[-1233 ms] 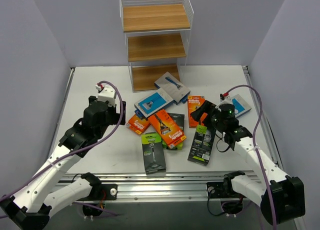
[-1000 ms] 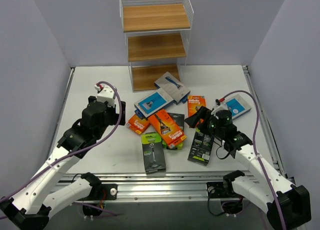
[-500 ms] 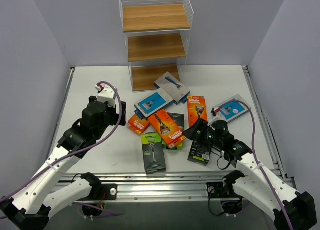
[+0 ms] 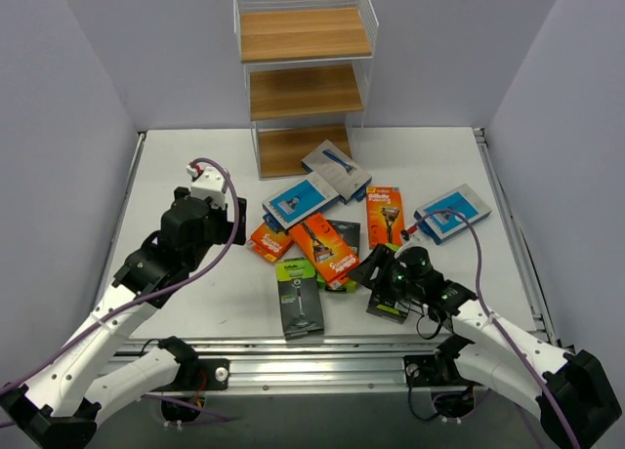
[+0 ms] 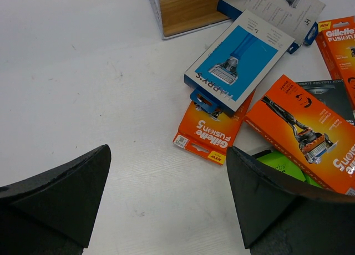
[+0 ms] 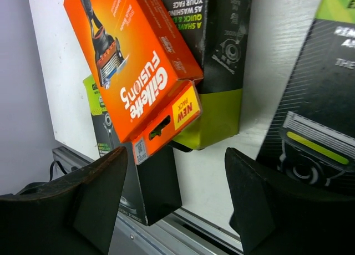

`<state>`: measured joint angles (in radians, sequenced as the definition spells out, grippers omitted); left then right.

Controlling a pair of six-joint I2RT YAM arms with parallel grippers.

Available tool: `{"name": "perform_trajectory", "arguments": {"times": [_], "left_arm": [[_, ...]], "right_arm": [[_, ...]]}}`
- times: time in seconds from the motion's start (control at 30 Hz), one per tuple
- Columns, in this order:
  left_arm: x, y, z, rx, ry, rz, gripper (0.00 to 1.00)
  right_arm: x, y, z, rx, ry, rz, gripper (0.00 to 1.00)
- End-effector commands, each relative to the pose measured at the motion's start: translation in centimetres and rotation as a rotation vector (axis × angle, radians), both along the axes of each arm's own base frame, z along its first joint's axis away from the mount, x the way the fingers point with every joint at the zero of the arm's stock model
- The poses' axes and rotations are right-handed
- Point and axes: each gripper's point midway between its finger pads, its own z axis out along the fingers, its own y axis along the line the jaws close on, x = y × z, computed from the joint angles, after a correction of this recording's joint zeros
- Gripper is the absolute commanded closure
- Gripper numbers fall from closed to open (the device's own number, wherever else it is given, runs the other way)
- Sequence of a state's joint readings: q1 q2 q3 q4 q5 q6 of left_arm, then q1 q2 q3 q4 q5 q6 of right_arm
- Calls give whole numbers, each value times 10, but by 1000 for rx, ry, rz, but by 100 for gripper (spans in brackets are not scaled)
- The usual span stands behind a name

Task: Place and organize the shaving razors onto the shelf
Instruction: Grab a shaving razor with the right arm

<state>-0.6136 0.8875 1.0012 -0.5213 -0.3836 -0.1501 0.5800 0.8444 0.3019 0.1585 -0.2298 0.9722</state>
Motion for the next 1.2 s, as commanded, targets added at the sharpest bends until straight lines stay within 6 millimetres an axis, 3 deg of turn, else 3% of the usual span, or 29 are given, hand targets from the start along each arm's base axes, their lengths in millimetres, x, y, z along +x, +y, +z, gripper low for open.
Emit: {"name": "perform_trajectory", "arguments": {"times": [0.0, 0.33, 0.47, 0.63, 0.77, 1.0, 1.17], "left_arm": [[2, -1, 23, -42, -45, 3, 6], [2, -2, 24, -53, -47, -2, 6], [1, -1, 26, -57, -53, -1, 6], [0, -2, 26, -61, -53, -8, 6], [0, -3, 26, -63, -52, -12, 6], [0, -3, 26, -65, -51, -13, 6], [0, -4, 26, -66, -50, -16, 6]], "right_arm": [[11, 12, 13, 51, -63, -18, 34], [18, 32, 5, 66, -54, 5, 38], [20, 42, 8, 81, -62, 16, 45], [22, 49, 13, 76, -65, 30, 45], [21, 48, 15, 57, -60, 28, 43], [24, 41, 36, 38, -96, 6, 40], [26, 42, 34, 27, -89, 7, 39]]}}
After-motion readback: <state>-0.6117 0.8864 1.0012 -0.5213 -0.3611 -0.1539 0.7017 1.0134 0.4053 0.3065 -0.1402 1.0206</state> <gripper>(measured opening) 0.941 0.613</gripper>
